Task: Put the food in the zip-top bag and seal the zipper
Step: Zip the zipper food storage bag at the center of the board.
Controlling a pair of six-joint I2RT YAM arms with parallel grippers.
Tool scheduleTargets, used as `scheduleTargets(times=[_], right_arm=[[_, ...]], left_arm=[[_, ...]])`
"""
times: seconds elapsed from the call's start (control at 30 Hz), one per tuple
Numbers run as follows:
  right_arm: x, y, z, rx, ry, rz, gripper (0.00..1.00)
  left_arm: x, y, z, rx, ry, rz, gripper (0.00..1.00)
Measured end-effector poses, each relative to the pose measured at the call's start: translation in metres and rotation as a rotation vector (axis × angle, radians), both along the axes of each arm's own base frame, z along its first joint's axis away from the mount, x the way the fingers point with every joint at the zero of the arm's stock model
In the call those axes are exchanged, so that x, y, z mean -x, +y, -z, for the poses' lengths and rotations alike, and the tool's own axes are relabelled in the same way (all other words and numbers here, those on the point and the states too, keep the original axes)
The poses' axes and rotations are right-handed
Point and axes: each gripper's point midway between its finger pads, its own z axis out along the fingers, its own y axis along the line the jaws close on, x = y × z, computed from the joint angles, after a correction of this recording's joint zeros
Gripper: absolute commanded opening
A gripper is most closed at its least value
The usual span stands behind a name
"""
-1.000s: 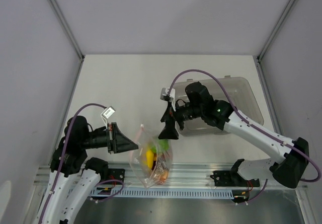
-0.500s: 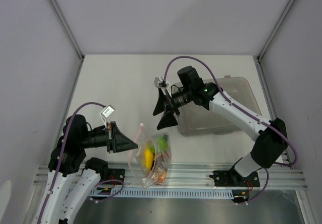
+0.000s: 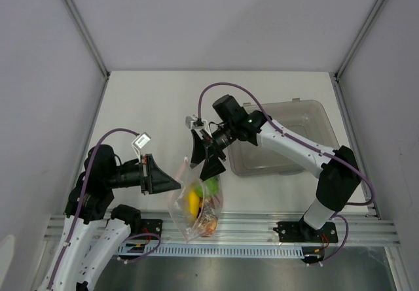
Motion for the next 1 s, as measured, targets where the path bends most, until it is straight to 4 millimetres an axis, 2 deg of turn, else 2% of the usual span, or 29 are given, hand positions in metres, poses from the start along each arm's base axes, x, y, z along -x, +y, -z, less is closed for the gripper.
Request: scheduleTargets(times=[0.13,0.2,0.3,0.4,0.43,0.47,0.5,0.6,0.67,0.7,0.73,0.77,0.87,1.0], right_arm=[[0.009,0.001,-0.004,-0.027,0.025,-0.053,0.65],[0.011,0.001,-0.005,-0.036,0.035,-0.067,0.63],[0.011,0.003,-0.003,-0.031,0.047,-0.076,0.55],[0.014,0.006,-0.003,-0.029,0.049,-0.087,0.25],[0.016,0.006,-0.003,-0.027,0.051,-0.091,0.17],[0.018,0.007,-0.003,-0.025,0.053,-0.095,0.14],[0.02,0.007,-0.003,-0.022,0.056,-0.1,0.0],[0.026,0.009,-0.003,-0.005,0.066,-0.106,0.0],[0.027,0.012,-0.002,0.004,0.064,-0.098,0.0],[0.028,0.012,-0.002,0.01,0.066,-0.091,0.0],[0.028,0.013,-0.002,0.019,0.065,-0.077,0.0],[0.028,0.013,-0.001,0.025,0.061,-0.062,0.0],[0.028,0.011,-0.004,0.043,0.051,0.003,0.0],[0.023,0.011,-0.011,0.058,0.026,0.135,0.0]], left_arm=[[-0.001,0.0,-0.001,0.002,-0.006,0.001,0.01],[-0.001,0.0,-0.001,0.003,-0.009,0.001,0.0],[-0.001,0.0,-0.001,0.004,-0.011,0.001,0.01],[-0.001,0.0,-0.001,0.004,-0.011,0.001,0.01],[-0.001,0.0,-0.001,0.004,-0.011,0.002,0.01],[-0.001,0.0,-0.001,0.004,-0.011,0.002,0.01],[-0.001,0.0,-0.001,0.004,-0.011,0.002,0.01],[-0.001,0.0,-0.001,0.004,-0.01,0.002,0.02],[-0.001,0.0,-0.001,0.003,-0.011,0.001,0.1],[-0.001,0.0,-0.001,0.001,-0.01,-0.001,0.29],[-0.002,0.0,0.0,-0.003,-0.016,-0.002,0.38],[-0.003,0.001,0.002,-0.011,-0.012,-0.013,0.51],[-0.008,0.003,0.009,-0.045,-0.008,-0.053,0.73],[-0.014,0.01,0.012,-0.093,-0.019,-0.128,0.8]])
